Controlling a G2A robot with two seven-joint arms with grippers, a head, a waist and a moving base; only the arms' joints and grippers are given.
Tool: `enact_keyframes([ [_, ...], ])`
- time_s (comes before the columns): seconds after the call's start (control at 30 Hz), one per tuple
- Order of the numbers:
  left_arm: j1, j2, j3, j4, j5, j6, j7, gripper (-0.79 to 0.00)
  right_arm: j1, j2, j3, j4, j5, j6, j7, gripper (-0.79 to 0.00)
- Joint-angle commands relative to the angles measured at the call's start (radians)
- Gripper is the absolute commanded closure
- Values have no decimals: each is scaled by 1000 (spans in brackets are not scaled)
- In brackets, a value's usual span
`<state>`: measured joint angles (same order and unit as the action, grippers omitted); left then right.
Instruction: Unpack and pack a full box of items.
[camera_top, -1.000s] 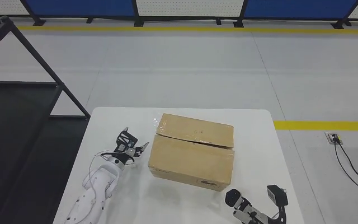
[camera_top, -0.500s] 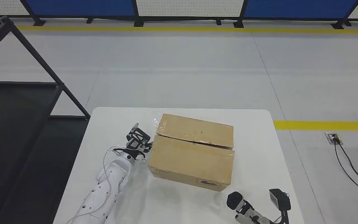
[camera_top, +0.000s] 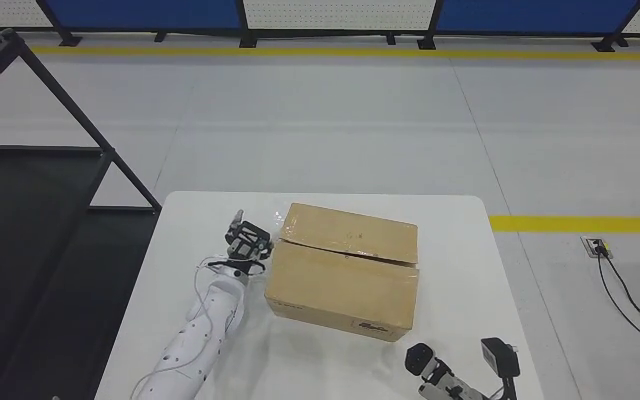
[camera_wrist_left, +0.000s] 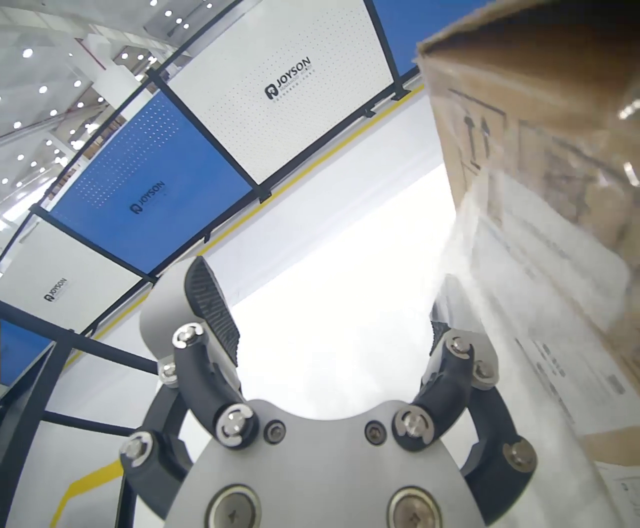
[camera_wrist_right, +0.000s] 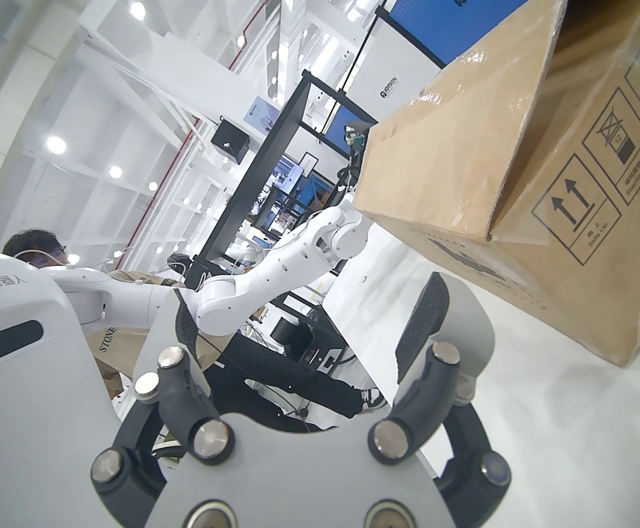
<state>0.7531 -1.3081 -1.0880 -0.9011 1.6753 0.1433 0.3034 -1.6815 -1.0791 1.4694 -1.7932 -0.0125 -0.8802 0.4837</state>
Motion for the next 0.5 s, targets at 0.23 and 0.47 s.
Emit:
enact_keyframes([
  [0.23, 35, -4, -48, -38, -39, 110, 36, -785, 27, 3, -12, 7, 12, 17, 15, -785],
  [0.47, 63, 2, -104, -101, -51, 157, 27, -785, 48, 6, -21, 17, 27, 27, 26, -785],
])
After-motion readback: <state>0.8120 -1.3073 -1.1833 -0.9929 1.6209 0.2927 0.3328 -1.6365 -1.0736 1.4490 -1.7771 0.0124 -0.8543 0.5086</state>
